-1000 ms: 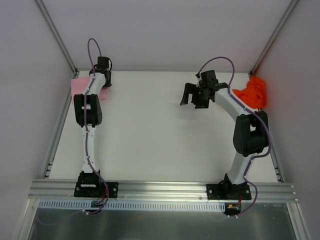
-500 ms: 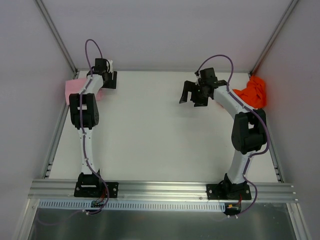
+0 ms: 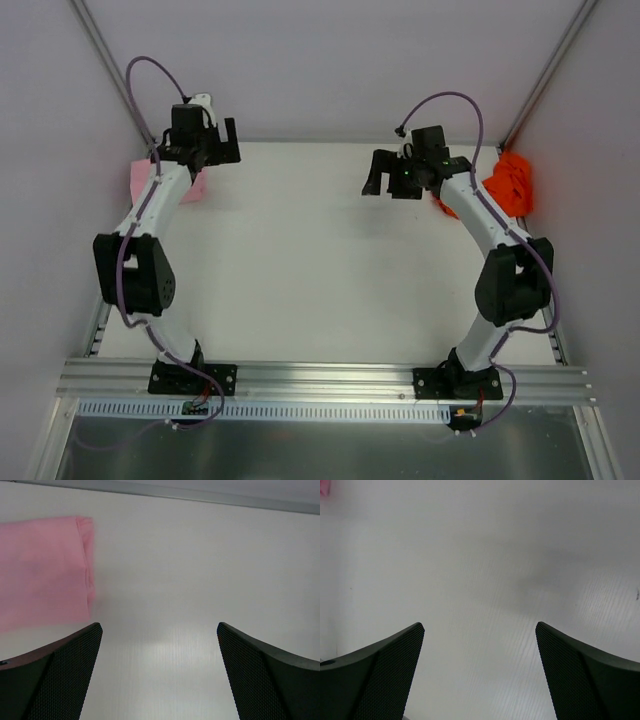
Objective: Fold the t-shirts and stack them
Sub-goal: Put the neatly folded tshirt into the corner of the board with the left arm
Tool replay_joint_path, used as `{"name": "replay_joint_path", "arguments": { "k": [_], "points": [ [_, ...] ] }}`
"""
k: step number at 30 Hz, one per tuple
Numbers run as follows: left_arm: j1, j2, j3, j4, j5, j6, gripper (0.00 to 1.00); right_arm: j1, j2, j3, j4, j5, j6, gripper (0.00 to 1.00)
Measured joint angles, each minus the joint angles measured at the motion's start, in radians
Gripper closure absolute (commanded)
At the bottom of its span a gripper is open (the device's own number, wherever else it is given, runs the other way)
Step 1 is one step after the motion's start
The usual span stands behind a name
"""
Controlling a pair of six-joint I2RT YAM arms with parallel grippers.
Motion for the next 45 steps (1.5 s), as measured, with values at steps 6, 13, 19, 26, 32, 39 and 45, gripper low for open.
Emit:
{"name": "replay_joint_path", "arguments": {
  "k": [6,13,19,26,32,39,45],
  "points": [
    [0.006,-0.435,-0.330,0.024,0.004,-0.084,0.01,0.000,-0.233,-0.015,0.016,0.079,-0.028,0.03],
    [0.006,-0.839,-0.705,0.011,0.033,-0.066,0.01,0.000,-0.606,-0.318,0.124,0.232,0.000,0.03],
    [0.006,-0.957,-0.893,-0.040,0.063,-0.026,0.01,0.000,-0.745,-0.605,0.174,0.280,0.066,0.03],
    [0.006,-0.980,-0.896,-0.006,0.089,-0.020,0.01,0.001,-0.790,-0.771,0.191,0.293,0.096,0.03],
    [0.006,-0.977,-0.896,0.002,0.150,-0.017,0.01,0.001,-0.860,-0.771,0.221,0.317,0.092,0.04],
    [0.006,-0.955,-0.896,0.006,0.230,-0.010,0.01,0.001,-0.869,-0.771,0.230,0.322,0.090,0.04],
    [0.006,-0.954,-0.896,0.006,0.227,-0.009,0.01,0.001,-0.888,-0.771,0.228,0.320,0.089,0.04]
  ]
}}
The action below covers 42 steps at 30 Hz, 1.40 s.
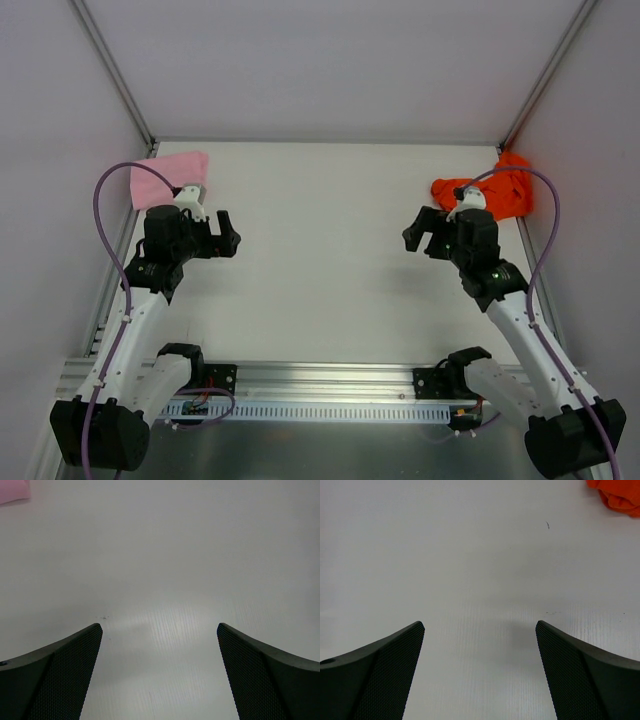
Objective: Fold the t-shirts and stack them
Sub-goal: Put the neatly folded tshirt into the corner of the board with the left arm
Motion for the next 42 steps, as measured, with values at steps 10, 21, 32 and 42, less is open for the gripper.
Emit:
{"name": "replay_joint_path", "arguments": {
  "k": [10,21,32,42],
  "points": [
    [0.000,-0.002,0.000,-0.002,-0.021,0.000,0.01,0.000,-0.072,-0.023,-0.011,-0.001,-0.001,0.04],
    [0.000,-0.028,0.000,-0.006,-0.047,0.000,0.01,0.000,-0.124,-0.043,-0.022,0.001,-0.001,0.04],
    [0.000,-0.028,0.000,-0.006,-0.049,0.000,0.01,0.000,-0.154,-0.058,-0.025,0.006,-0.001,0.03],
    [0.000,-0.024,0.000,-0.006,-0.058,0.000,0.01,0.000,-0.158,-0.058,-0.043,0.007,-0.001,0.03]
  ]
}}
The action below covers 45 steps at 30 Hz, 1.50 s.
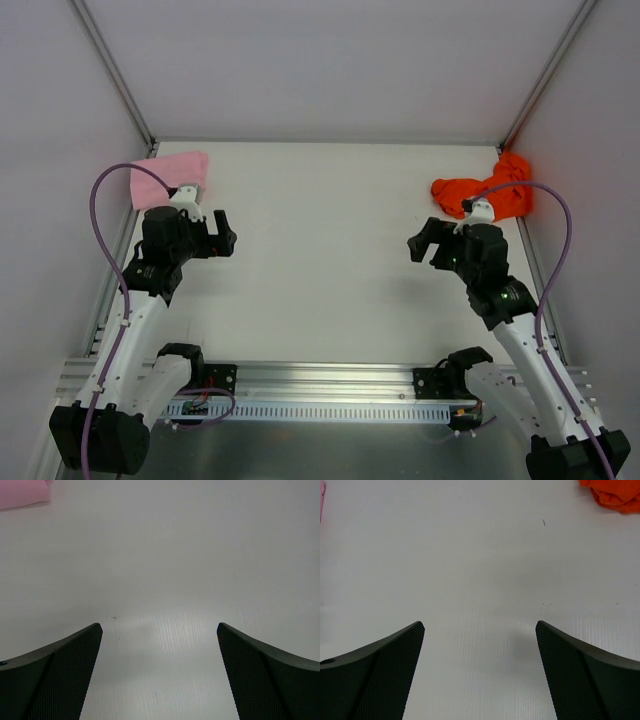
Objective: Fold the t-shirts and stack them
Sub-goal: Put the neatly folded tshirt into the corner of the board with the left arm
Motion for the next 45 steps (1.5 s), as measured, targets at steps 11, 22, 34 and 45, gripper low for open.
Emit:
{"name": "replay_joint_path", "arguments": {
  "k": [11,22,34,45],
  "points": [
    [0.000,0.025,0.000,0.000,0.000,-0.001,0.01,0.000,-0.027,-0.013,-0.023,0.001,0.000,0.03],
    [0.000,0.025,0.000,0.000,0.000,-0.001,0.01,0.000,-0.040,-0.022,-0.034,0.009,-0.009,0.03],
    [0.000,0.040,0.000,-0.005,-0.031,-0.008,0.01,0.000,-0.043,-0.023,-0.035,0.015,-0.013,0.04],
    [0.014,0.175,0.061,-0.005,-0.182,-0.140,0.01,0.000,-0.026,-0.023,-0.033,-0.005,-0.002,0.03]
  ]
}}
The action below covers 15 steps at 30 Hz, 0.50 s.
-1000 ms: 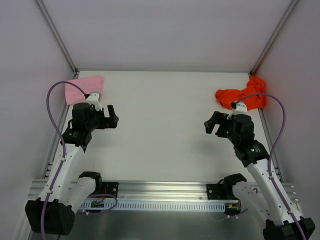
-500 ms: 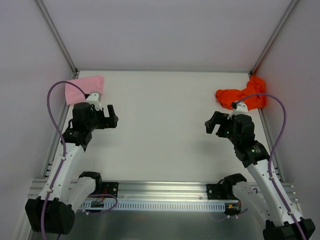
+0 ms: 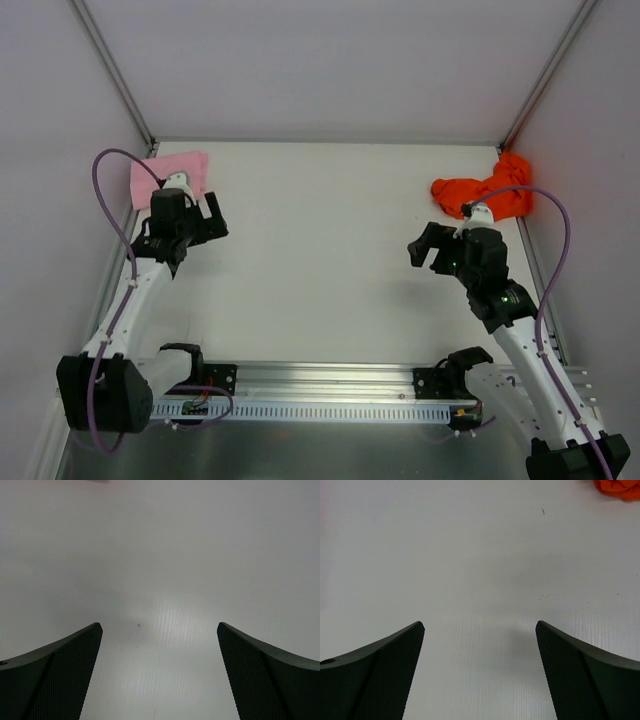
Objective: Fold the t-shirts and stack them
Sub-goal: Put the neatly folded tshirt into the corner of the board with the left arm
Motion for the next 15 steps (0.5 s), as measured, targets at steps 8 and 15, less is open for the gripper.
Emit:
{"name": "replay_joint_path", "arguments": {
  "k": [8,15],
  "points": [
    [0.229,0.386,0.204,0.106,-0.055,-0.160,0.01,0.000,0.040,0.000,0.073,-0.045,0.020,0.03],
    [0.270,0.560,0.218,0.243,-0.123,-0.237,0.01,0.000,0.175,-0.008,0.215,-0.108,0.027,0.04]
  ]
}}
